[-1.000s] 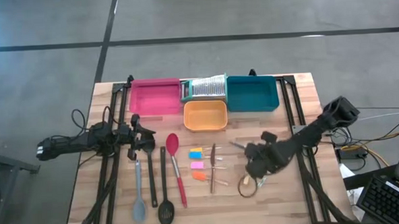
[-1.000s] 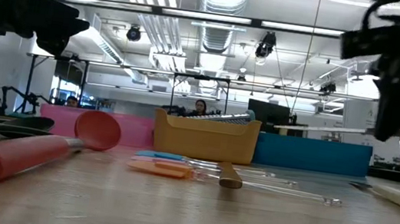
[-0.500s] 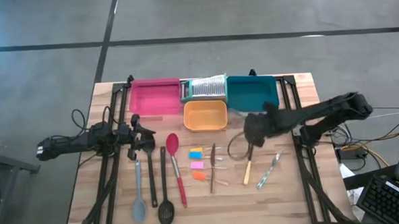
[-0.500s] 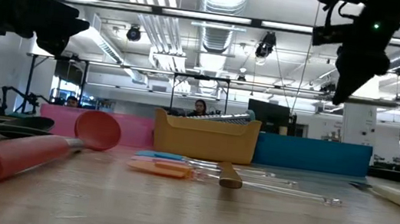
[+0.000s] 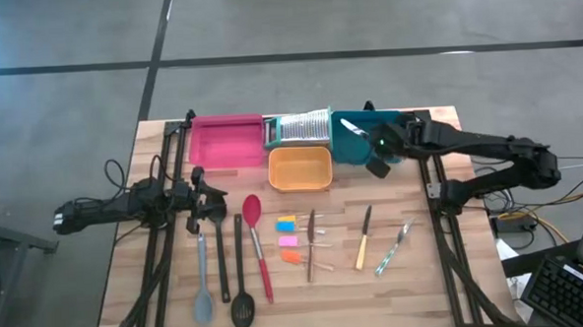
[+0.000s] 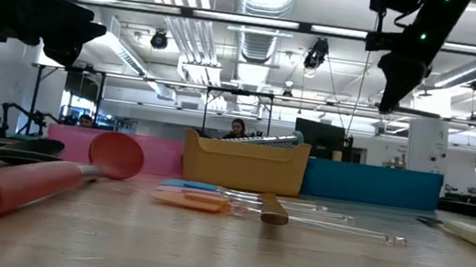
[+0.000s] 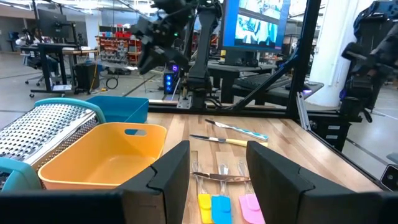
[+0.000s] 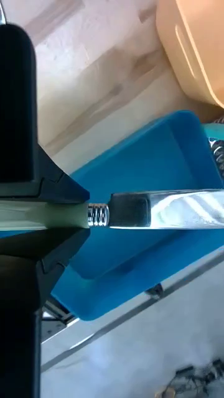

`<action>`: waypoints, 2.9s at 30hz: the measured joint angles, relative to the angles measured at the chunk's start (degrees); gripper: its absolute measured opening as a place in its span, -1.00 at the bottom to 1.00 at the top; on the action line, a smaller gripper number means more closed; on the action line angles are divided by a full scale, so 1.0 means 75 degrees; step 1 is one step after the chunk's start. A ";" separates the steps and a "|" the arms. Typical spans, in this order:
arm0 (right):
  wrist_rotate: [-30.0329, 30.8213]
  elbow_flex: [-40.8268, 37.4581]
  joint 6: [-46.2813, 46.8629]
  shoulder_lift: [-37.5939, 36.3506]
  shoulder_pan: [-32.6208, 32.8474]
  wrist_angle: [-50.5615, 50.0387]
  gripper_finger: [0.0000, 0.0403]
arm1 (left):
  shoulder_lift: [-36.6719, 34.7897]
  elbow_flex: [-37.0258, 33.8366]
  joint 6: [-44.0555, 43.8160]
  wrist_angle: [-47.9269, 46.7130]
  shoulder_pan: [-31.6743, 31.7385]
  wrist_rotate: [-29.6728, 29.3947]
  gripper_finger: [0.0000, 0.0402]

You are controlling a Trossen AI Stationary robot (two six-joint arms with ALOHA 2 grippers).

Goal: Pick & Place Kitchen Items
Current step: Put the green knife into the blue bin, then put the red spoon into the pink bin

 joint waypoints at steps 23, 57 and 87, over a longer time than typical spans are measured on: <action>-0.1162 -0.0557 -0.2063 0.2230 -0.2317 0.1605 -0.81 | 0.0000 -0.0002 -0.0001 0.0003 0.0000 0.0001 -0.19; -0.2393 -0.1659 -0.2902 0.3541 -0.3380 0.4086 -0.80 | -0.0003 -0.0003 -0.0001 0.0003 0.0001 0.0002 -0.19; -0.3492 -0.1694 -0.0168 0.0461 -0.1761 0.2882 -0.41 | -0.0003 -0.0002 -0.0003 0.0003 0.0002 0.0001 -0.19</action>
